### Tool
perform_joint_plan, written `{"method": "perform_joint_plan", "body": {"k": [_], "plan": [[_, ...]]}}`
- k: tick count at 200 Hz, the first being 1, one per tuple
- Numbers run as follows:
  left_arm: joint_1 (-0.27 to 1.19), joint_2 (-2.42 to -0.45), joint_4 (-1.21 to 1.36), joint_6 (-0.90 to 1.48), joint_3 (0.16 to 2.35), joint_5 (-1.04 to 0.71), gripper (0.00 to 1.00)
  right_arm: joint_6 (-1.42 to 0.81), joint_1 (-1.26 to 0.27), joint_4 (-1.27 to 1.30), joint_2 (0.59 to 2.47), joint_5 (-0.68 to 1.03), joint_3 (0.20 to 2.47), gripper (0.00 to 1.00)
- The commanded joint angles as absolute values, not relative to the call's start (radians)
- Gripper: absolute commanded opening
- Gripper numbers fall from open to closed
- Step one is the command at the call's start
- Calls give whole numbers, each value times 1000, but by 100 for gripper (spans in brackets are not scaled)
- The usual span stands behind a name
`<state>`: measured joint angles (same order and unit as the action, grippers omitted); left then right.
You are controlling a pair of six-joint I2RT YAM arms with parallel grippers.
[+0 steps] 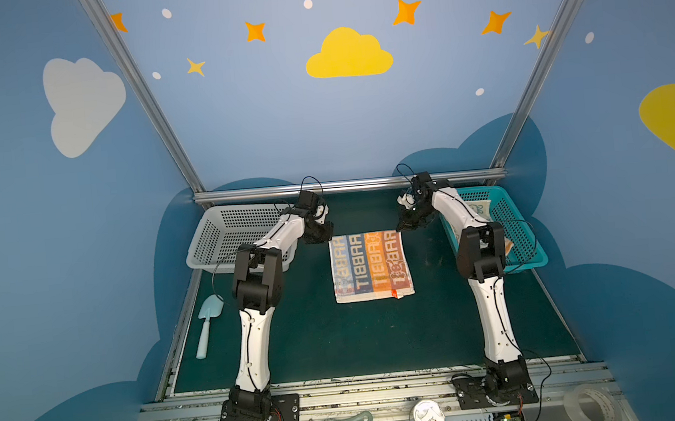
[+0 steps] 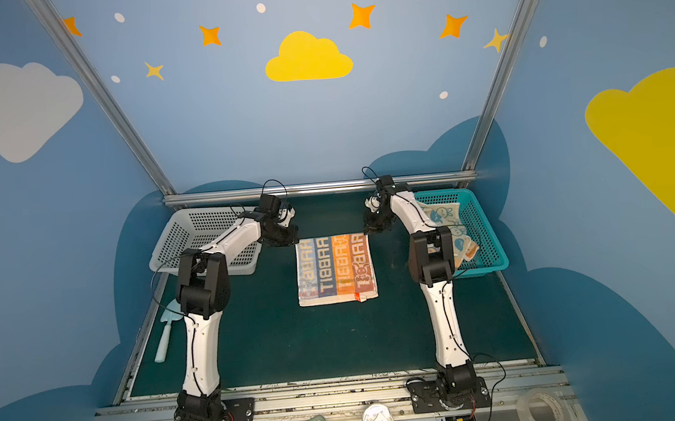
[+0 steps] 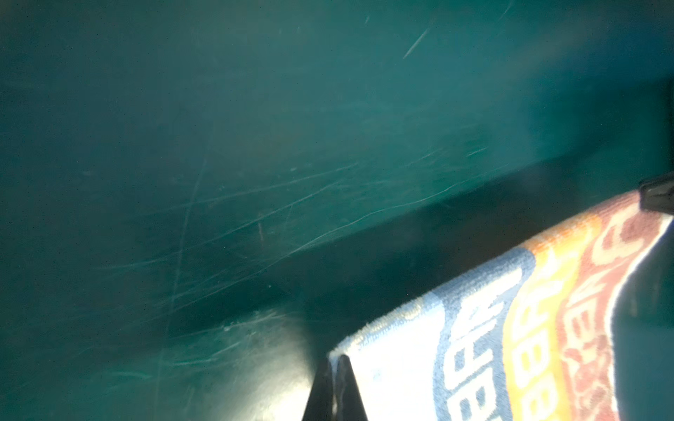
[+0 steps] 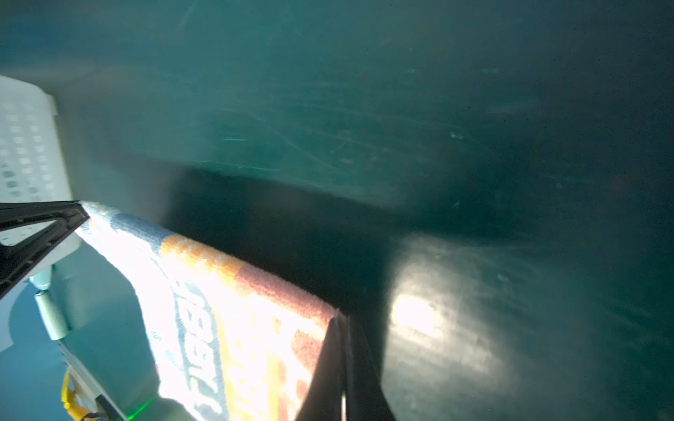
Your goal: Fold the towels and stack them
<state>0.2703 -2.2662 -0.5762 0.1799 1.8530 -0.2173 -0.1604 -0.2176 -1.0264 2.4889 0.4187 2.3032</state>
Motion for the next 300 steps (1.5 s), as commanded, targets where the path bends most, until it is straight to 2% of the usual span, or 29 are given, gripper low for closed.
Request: {"method": "perform_joint_plan", "body": {"k": [1, 34, 118, 170, 223, 270, 300], "plan": [[261, -2195, -513, 183, 1794, -205, 3, -185, -208, -1061, 2410, 407, 2276, 0], [262, -2111, -468, 208, 1691, -206, 3, -218, -209, -1092, 2338, 388, 2199, 0], [355, -1839, -391, 355, 1306, -145, 3, -293, -220, -997, 2096, 392, 1762, 0], [409, -1788, -363, 453, 1104, -97, 3, -326, -275, -898, 2046, 395, 1522, 0], [390, -1933, -400, 439, 1209, -82, 3, -383, -313, -872, 2123, 407, 1526, 0], [332, -2052, -457, 418, 1399, -105, 3, -384, -296, -956, 2231, 391, 1729, 0], [321, -2041, -508, 391, 1493, -93, 3, -363, -289, -1030, 2229, 375, 1848, 0]]}}
